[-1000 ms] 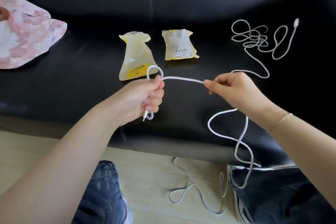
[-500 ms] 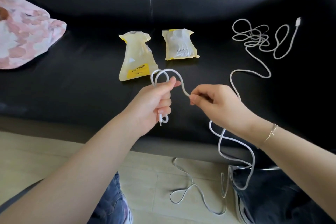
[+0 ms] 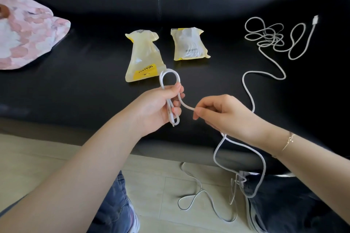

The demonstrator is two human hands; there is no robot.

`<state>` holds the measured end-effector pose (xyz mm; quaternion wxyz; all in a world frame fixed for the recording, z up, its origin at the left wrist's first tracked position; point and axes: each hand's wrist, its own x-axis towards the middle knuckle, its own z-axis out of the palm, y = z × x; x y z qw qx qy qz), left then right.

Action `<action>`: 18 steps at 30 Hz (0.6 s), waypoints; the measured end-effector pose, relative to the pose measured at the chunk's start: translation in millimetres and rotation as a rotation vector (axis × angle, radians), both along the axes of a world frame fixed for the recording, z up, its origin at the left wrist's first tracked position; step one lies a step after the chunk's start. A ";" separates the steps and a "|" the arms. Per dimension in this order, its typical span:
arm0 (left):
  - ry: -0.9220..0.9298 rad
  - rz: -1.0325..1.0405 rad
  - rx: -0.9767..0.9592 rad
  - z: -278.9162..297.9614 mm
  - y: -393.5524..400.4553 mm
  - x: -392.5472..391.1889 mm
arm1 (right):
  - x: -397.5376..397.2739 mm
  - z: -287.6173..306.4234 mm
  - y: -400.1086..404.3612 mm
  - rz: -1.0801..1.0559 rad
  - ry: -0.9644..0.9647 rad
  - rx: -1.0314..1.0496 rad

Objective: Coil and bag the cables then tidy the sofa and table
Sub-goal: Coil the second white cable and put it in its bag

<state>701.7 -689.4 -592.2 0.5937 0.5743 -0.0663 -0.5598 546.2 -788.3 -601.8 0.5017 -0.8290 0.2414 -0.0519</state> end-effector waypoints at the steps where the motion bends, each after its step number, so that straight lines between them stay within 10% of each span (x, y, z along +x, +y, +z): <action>1: 0.009 0.004 0.007 -1.1 0.4 1.3 | -2.4 -1.0 -0.4 0.008 0.019 0.063; 10: 0.264 0.255 -0.119 -1.2 -2.9 5.7 | -13.3 -13.5 -4.3 0.110 0.011 0.403; 18: -0.153 0.313 0.004 -3.2 -4.3 25.4 | -14.8 -8.3 -13.3 -0.057 0.162 0.215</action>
